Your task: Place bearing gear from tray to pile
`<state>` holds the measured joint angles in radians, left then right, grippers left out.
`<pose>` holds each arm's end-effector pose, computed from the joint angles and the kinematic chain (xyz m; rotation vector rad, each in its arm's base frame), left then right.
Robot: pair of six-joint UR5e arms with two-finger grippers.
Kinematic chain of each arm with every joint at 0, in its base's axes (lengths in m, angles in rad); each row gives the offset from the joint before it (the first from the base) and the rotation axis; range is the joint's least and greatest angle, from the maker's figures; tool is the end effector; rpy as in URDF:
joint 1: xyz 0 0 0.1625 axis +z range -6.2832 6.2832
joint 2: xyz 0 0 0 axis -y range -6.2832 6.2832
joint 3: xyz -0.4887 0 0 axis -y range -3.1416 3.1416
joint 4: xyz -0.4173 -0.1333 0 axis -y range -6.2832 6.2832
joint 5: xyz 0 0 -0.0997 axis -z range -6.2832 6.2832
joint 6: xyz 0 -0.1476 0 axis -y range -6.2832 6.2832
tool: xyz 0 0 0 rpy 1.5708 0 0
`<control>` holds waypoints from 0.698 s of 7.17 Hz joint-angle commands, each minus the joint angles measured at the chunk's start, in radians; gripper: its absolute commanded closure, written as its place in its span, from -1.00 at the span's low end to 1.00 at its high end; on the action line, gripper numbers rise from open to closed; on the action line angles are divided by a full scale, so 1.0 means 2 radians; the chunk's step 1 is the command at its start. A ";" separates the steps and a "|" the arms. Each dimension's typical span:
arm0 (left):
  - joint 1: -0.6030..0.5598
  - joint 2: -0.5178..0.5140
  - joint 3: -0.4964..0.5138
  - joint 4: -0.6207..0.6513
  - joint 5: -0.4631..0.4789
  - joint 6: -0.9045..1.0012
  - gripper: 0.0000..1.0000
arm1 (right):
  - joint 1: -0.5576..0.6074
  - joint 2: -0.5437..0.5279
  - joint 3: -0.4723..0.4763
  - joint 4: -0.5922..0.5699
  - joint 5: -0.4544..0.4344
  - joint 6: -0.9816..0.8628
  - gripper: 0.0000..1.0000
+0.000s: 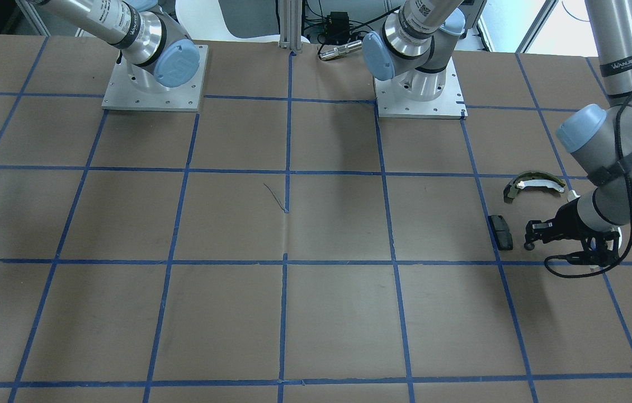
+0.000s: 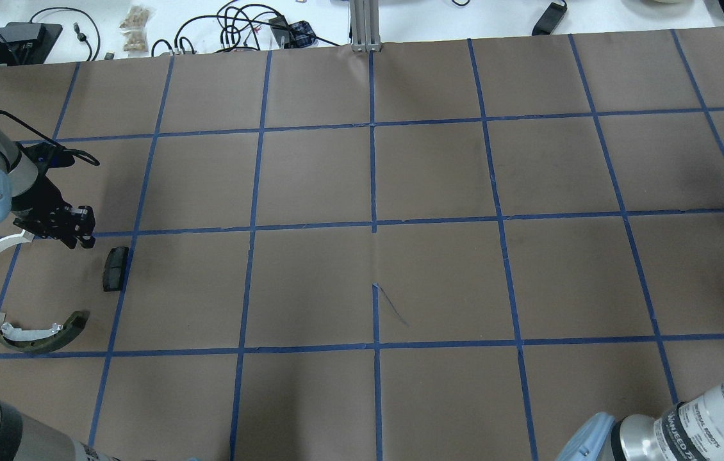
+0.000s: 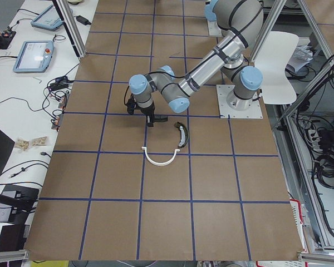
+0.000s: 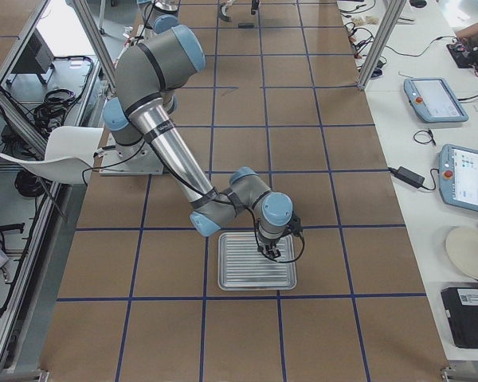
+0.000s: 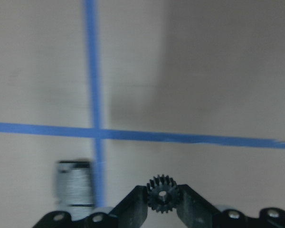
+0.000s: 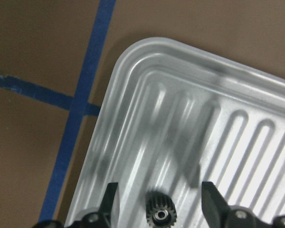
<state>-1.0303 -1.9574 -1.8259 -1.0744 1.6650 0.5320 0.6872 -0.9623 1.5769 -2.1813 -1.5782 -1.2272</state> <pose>0.2042 -0.5724 0.2055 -0.0026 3.1232 0.2706 -0.4722 -0.5586 0.1749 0.5371 -3.0952 -0.0133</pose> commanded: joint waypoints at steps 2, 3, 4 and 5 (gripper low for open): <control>-0.003 -0.002 0.003 -0.002 0.030 0.001 -1.00 | 0.000 0.000 0.001 0.001 -0.008 0.002 0.38; -0.010 0.002 0.006 -0.004 0.027 -0.005 -1.00 | 0.000 0.001 0.002 0.001 -0.009 0.002 0.69; -0.025 0.016 0.009 -0.021 -0.010 -0.015 -1.00 | 0.000 0.001 0.001 0.002 -0.022 0.002 1.00; -0.049 0.034 0.018 -0.052 -0.029 -0.066 -0.85 | 0.000 -0.001 -0.001 0.005 -0.050 0.002 1.00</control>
<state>-1.0788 -1.9279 -1.8075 -1.1182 1.6614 0.4872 0.6872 -0.9613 1.5777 -2.1765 -1.6266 -1.2239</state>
